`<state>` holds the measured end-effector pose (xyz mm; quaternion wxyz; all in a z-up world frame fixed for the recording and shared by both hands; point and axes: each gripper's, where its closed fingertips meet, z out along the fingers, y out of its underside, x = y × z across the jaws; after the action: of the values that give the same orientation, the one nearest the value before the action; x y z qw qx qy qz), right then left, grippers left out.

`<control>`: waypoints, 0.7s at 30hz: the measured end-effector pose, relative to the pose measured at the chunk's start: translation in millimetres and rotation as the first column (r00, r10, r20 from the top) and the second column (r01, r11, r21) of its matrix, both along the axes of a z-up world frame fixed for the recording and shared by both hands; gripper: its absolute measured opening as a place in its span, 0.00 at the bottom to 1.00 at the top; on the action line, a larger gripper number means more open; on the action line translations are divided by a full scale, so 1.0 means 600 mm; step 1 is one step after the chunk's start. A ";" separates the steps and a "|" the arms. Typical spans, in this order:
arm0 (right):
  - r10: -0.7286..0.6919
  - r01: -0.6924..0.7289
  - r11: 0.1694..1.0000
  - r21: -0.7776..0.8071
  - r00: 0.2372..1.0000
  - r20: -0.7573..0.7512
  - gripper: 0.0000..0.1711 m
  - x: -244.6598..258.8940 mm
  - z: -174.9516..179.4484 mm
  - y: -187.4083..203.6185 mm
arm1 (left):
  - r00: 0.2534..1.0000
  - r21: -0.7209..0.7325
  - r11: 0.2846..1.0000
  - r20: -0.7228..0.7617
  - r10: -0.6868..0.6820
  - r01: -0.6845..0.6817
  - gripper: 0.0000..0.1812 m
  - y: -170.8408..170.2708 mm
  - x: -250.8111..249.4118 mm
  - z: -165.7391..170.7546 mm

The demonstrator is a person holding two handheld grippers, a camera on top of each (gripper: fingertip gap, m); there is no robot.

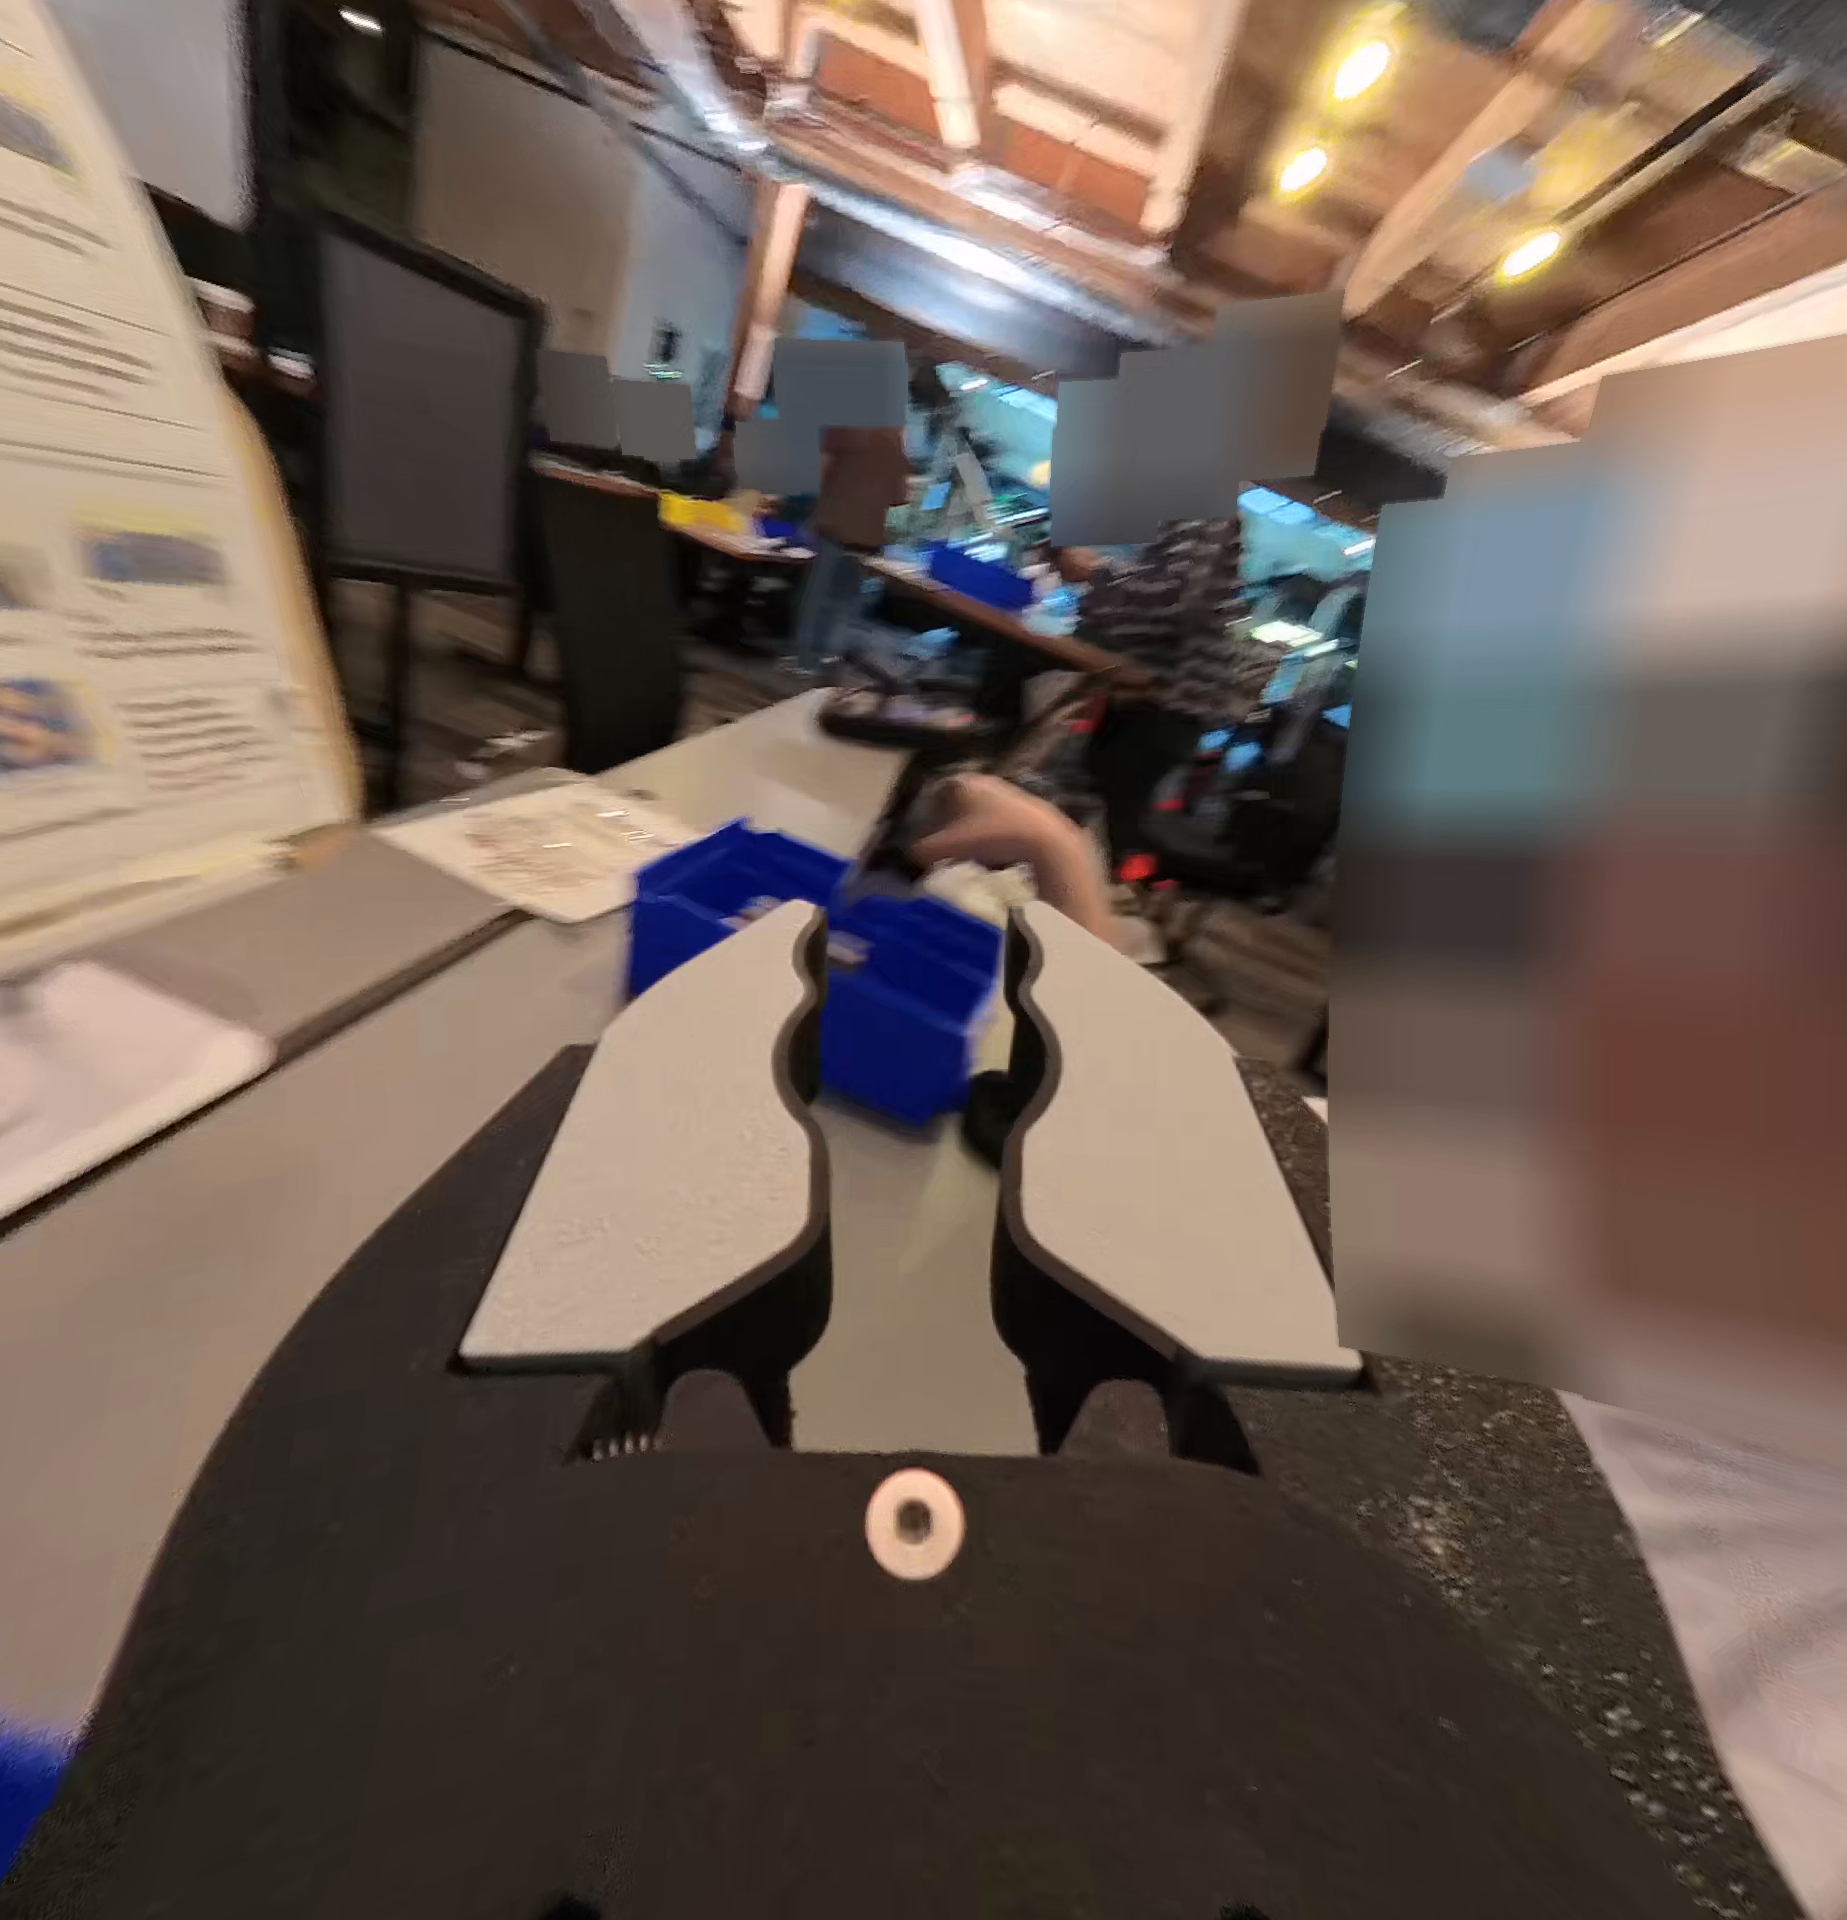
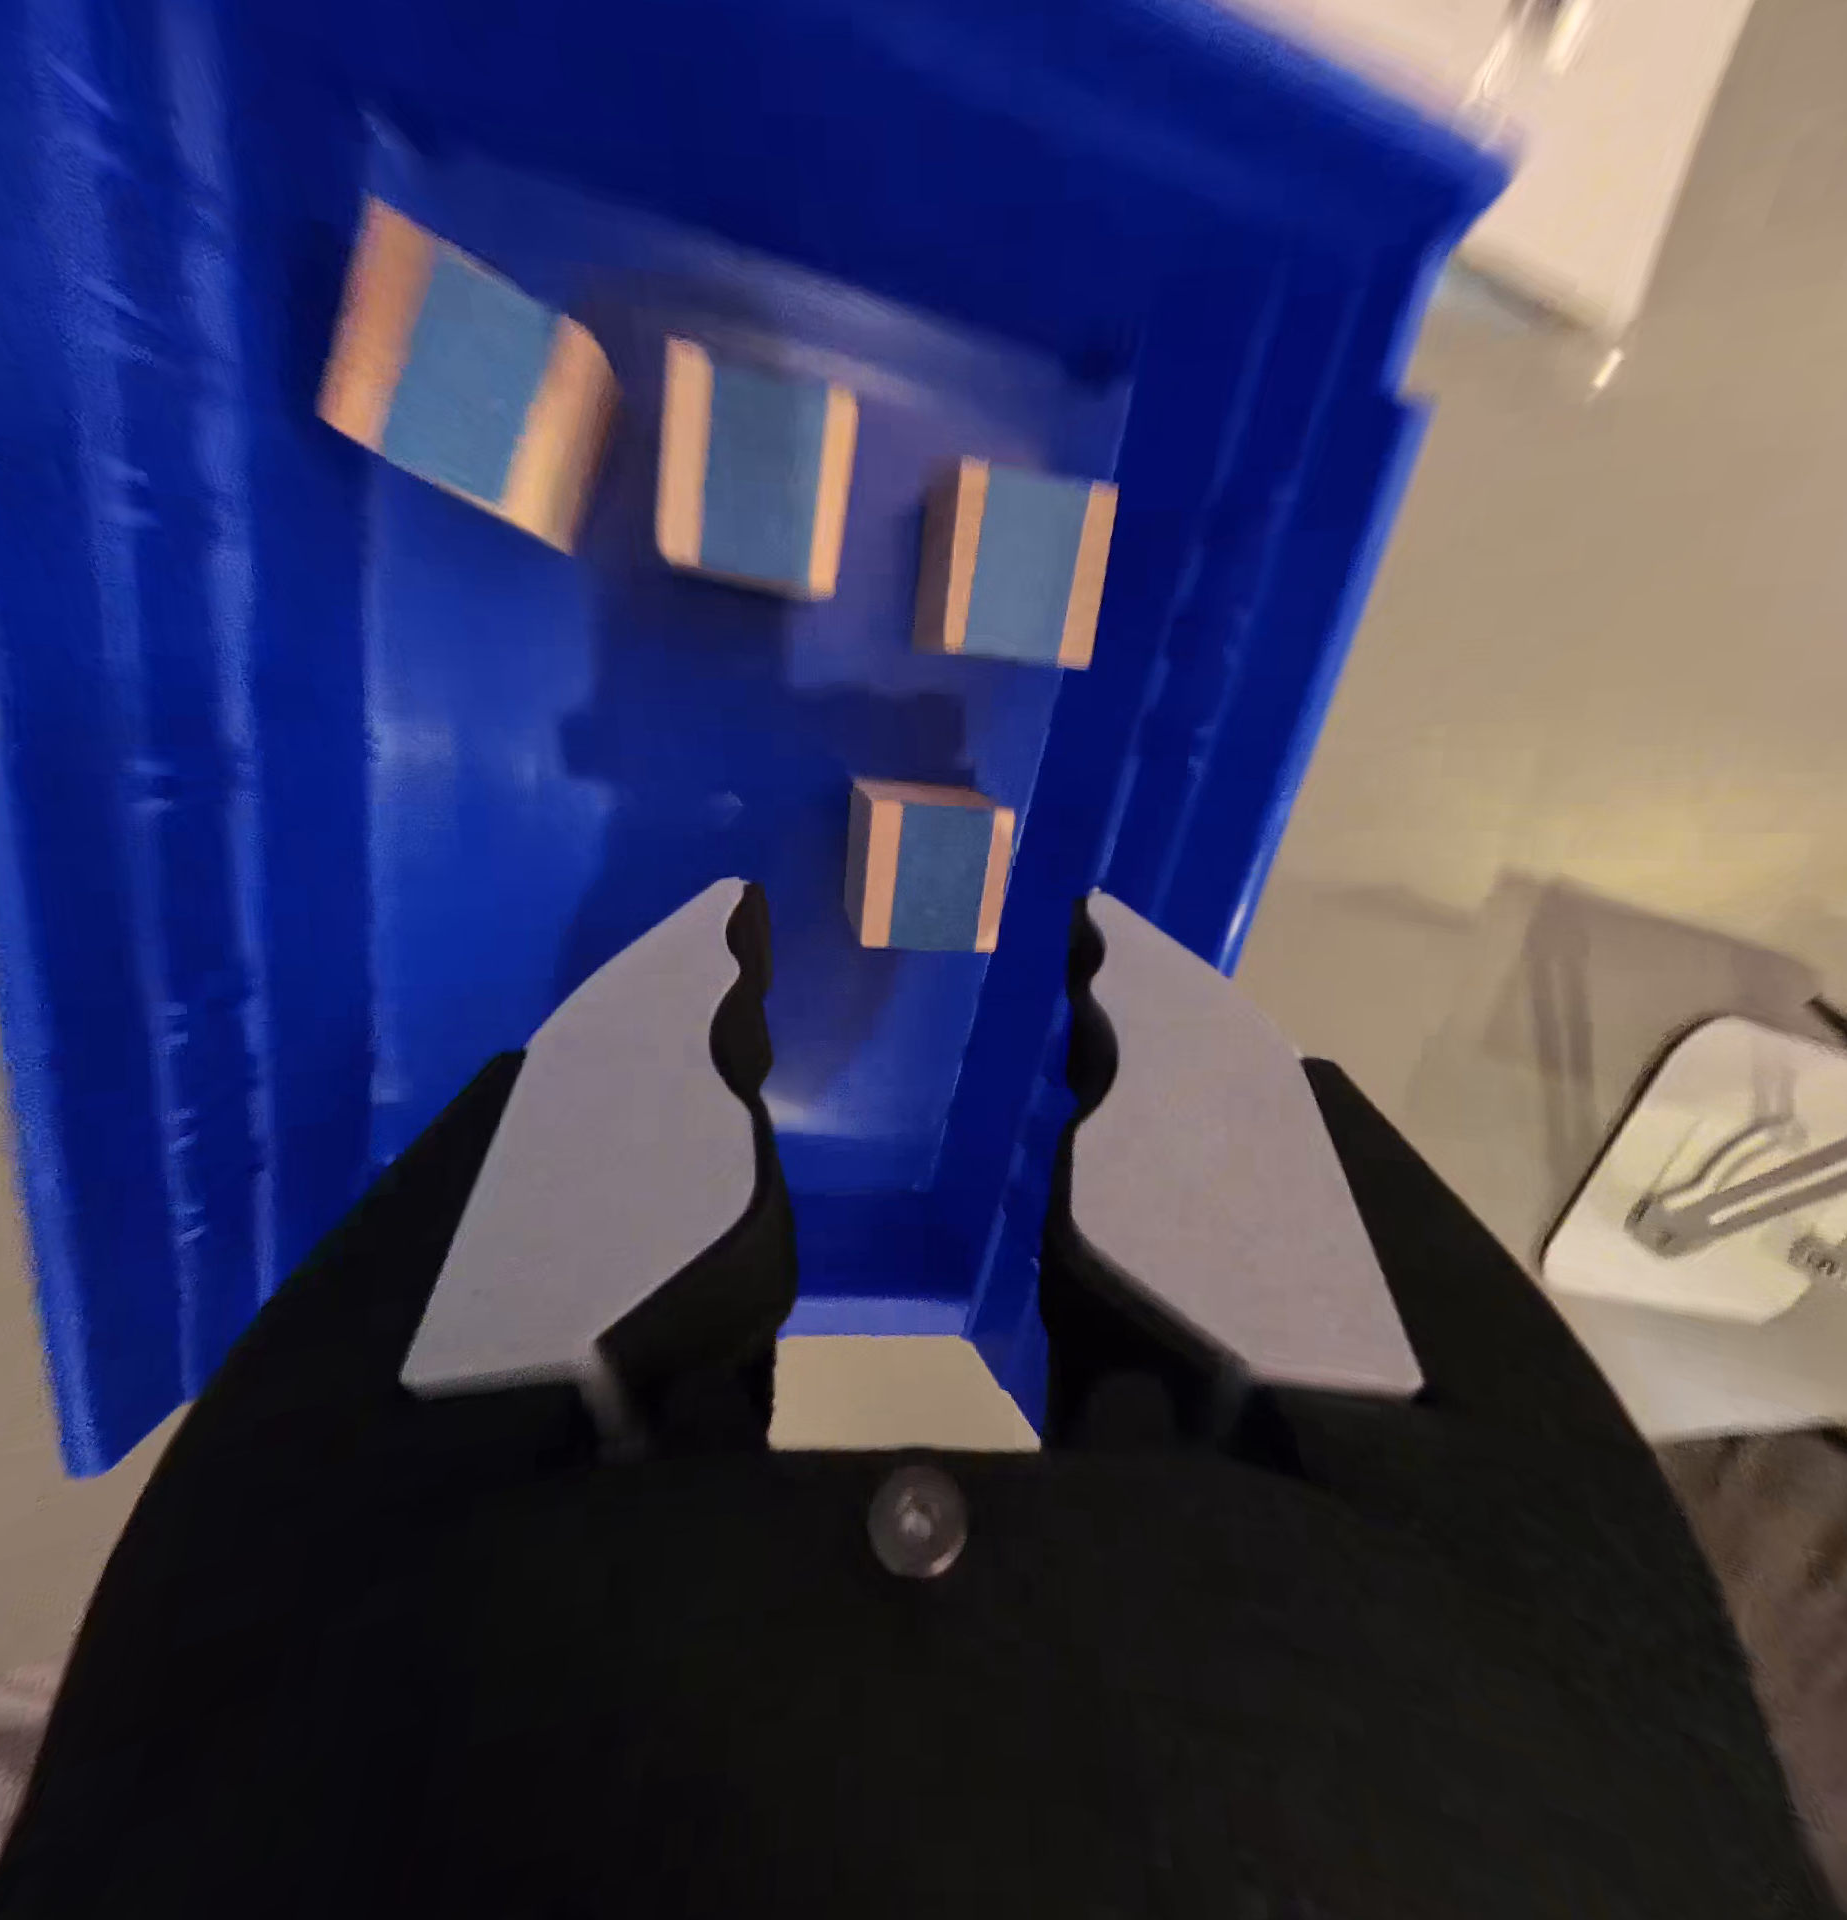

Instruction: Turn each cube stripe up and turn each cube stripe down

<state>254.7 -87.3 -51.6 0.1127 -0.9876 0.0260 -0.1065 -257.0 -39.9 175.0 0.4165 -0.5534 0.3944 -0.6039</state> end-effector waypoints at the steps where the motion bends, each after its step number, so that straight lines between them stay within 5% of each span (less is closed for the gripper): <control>1: 0.029 -0.030 0.997 0.076 0.999 0.019 0.32 -0.008 0.025 0.010 | 0.996 0.046 0.996 -0.056 0.073 -0.070 0.16 0.014 -0.016 -0.011; 4: 0.106 -0.124 0.951 0.282 0.991 0.079 0.32 -0.033 0.093 0.038 | 0.864 0.183 0.935 -0.361 0.352 -0.304 0.15 0.090 -0.077 -0.094; 7: 0.163 -0.195 0.892 0.409 0.980 0.111 0.29 -0.061 0.136 0.056 | 0.497 0.309 0.788 -0.640 0.586 -0.532 0.16 0.190 -0.176 -0.198; 8: 0.175 -0.210 0.882 0.422 0.977 0.119 0.29 -0.067 0.142 0.059 | 0.430 0.309 0.764 -0.680 0.593 -0.566 0.16 0.213 -0.192 -0.223; 11: 0.192 -0.238 0.889 0.390 0.969 0.154 0.29 -0.076 0.137 0.060 | 0.423 0.177 0.760 -0.741 0.521 -0.626 0.16 0.264 -0.188 -0.288; 14: 0.207 -0.259 0.900 0.350 0.962 0.181 0.29 -0.079 0.127 0.062 | 0.341 0.090 0.697 -0.823 0.455 -0.712 0.19 0.304 -0.196 -0.360; 19: 0.218 -0.269 0.911 0.313 0.958 0.188 0.29 -0.085 0.116 0.066 | 0.086 0.240 0.603 -0.883 0.461 -0.761 0.31 0.345 -0.241 -0.435; 21: 0.228 -0.277 0.913 0.300 0.955 0.188 0.29 -0.088 0.112 0.066 | 0.071 0.252 0.602 -0.885 0.460 -0.758 0.32 0.350 -0.239 -0.447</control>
<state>202.1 -47.5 15.3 0.2875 -0.9400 -0.0933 -0.1585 -400.6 170.4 -93.4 0.2674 -0.9452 0.1868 -0.0171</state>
